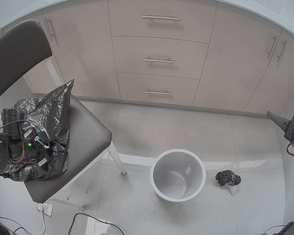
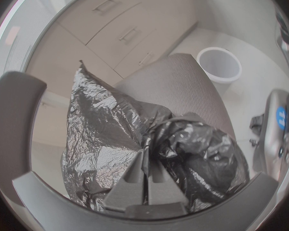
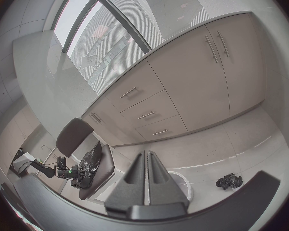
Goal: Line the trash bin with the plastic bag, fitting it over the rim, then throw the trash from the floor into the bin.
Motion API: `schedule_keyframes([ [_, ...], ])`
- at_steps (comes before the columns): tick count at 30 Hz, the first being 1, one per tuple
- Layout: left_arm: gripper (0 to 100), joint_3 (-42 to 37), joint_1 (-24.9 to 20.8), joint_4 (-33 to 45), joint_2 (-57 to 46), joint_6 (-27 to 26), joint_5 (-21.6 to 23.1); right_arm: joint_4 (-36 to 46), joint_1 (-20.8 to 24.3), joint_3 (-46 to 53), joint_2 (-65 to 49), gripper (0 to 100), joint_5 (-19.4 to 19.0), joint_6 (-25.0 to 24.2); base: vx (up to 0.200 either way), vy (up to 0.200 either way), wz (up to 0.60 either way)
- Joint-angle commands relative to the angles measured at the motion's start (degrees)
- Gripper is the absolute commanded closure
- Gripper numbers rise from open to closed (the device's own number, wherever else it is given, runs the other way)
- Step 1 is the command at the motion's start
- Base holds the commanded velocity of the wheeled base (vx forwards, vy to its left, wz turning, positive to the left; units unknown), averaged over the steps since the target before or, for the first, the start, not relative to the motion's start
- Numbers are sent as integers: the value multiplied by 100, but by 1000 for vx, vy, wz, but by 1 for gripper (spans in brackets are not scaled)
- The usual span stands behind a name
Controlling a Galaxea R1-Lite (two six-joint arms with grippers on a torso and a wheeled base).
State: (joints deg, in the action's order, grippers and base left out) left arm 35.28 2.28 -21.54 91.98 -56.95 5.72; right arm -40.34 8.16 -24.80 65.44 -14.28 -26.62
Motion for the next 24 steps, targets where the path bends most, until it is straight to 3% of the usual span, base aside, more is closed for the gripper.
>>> schedule_keyframes([
  [1,100,181,-377,-237,-426,1424,334,8,2,1,-22,100,4,8,0,0,0],
  [2,100,260,-483,-360,-567,2013,369,8,2,10,-22,100,4,8,0,0,0],
  [3,100,286,-518,-395,-602,2197,369,8,2,10,-14,100,4,8,0,0,0],
  [4,100,577,-773,-614,-822,3568,342,8,11,27,-5,100,-5,8,0,0,0],
  [6,100,954,-975,-711,-998,5045,281,8,55,45,4,100,-5,8,0,0,0],
  [8,100,954,-975,-711,-998,5045,281,8,55,45,4,100,-5,8,0,0,0],
  [9,100,1535,-1247,-623,-1252,6961,70,8,160,71,83,100,4,17,0,0,0],
  [10,100,1869,-1511,-316,-1472,8016,-132,8,204,124,136,100,4,61,0,0,0],
  [14,100,2194,-2267,713,-1780,8736,-44,0,468,317,232,100,-14,219,0,0,0],
  [17,100,2220,-2891,607,-1692,9088,70,0,705,520,312,100,-14,659,0,0,0],
  [19,100,2220,-2891,607,-1692,9088,70,0,705,520,312,100,-14,659,0,0,0],
  [20,100,2378,-3585,247,-1376,9703,35,-9,890,651,452,100,-5,1089,0,0,0],
  [22,100,2633,-3849,177,-1085,10081,-36,-9,1021,669,584,100,-5,1151,0,0,0],
  [24,100,2660,-3867,185,-1059,10116,-44,-9,1030,678,593,100,-5,1159,0,0,0],
])
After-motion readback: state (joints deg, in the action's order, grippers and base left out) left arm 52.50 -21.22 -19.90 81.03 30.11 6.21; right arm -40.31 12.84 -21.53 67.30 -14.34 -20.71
